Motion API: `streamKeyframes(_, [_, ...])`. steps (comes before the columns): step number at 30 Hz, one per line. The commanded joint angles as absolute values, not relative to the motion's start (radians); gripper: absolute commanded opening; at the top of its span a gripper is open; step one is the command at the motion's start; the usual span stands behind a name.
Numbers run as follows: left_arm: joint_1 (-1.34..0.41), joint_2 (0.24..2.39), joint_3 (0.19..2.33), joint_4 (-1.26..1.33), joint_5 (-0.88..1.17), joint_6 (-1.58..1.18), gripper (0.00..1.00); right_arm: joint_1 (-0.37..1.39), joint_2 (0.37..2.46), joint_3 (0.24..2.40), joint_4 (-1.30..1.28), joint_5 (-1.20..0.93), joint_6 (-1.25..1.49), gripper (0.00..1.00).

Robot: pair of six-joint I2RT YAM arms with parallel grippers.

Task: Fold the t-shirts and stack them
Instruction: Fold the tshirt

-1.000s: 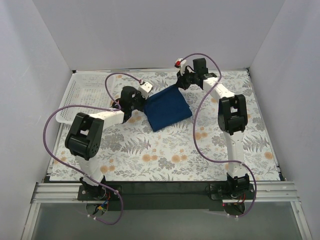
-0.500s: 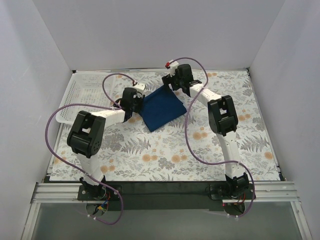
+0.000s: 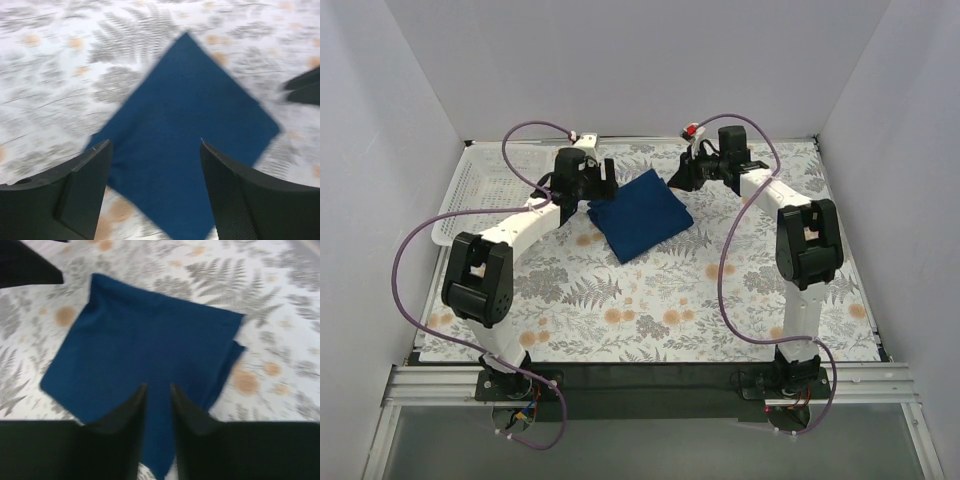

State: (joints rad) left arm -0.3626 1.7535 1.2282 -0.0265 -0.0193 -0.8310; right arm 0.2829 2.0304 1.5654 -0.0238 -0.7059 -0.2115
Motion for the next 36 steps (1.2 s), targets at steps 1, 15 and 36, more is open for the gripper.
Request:
streamKeyframes(1, [-0.365,1.805,1.305,-0.074,0.343,-0.966,0.64,0.302,2.138,1.621,-0.155,-0.96,-0.105,0.17])
streamKeyframes(15, [-0.324,2.042,1.307,-0.008,0.256,-1.182,0.32,0.291,2.267,1.623,-0.193,-0.888,0.025,0.08])
streamKeyframes(36, [-0.158,1.876,1.074,0.067,0.236,-1.261,0.34,0.199,2.25,1.511,-0.284,-0.759,-0.061,0.03])
